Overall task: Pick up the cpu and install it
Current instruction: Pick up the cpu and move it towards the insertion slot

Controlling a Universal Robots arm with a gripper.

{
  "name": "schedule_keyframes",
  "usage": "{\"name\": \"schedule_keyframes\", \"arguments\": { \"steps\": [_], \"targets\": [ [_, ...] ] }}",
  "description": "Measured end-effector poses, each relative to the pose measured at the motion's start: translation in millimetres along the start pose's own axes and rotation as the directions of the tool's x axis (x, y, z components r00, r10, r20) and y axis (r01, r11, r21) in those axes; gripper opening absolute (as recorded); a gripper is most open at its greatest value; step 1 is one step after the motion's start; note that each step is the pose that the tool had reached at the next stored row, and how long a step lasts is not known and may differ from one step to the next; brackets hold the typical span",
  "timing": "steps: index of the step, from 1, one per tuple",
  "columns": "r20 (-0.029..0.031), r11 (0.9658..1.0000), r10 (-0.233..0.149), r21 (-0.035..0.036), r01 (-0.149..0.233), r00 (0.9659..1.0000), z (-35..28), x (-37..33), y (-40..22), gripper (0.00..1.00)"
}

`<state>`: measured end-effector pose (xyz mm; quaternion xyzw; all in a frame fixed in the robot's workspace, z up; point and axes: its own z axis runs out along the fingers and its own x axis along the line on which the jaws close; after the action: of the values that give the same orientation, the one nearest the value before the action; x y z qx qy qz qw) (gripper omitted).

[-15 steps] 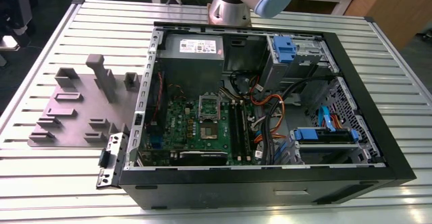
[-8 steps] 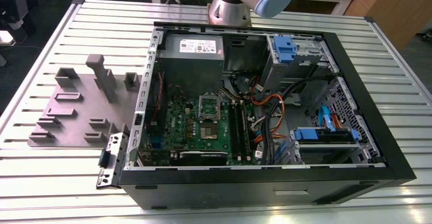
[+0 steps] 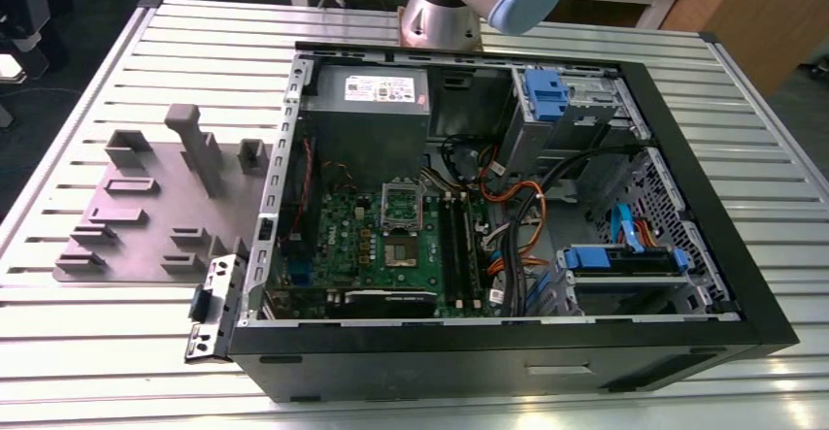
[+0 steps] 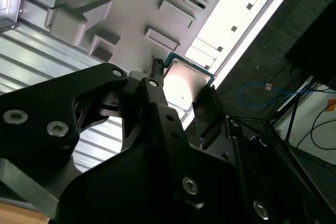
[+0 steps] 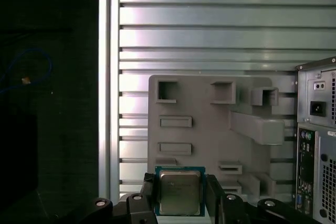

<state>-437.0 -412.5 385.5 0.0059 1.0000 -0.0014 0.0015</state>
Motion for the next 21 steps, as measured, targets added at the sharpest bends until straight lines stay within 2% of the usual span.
{"name": "schedule_keyframes", "arguments": {
  "steps": [2, 21],
  "targets": [
    [0.0000, 1.0000, 0.000, 0.0000, 0.000, 1.0000, -1.6, 0.0, 0.0, 0.47],
    [-0.0001, 1.0000, 0.000, 0.0001, 0.000, 1.0000, -1.6, -4.2, -2.9, 0.47]
  ]
}}
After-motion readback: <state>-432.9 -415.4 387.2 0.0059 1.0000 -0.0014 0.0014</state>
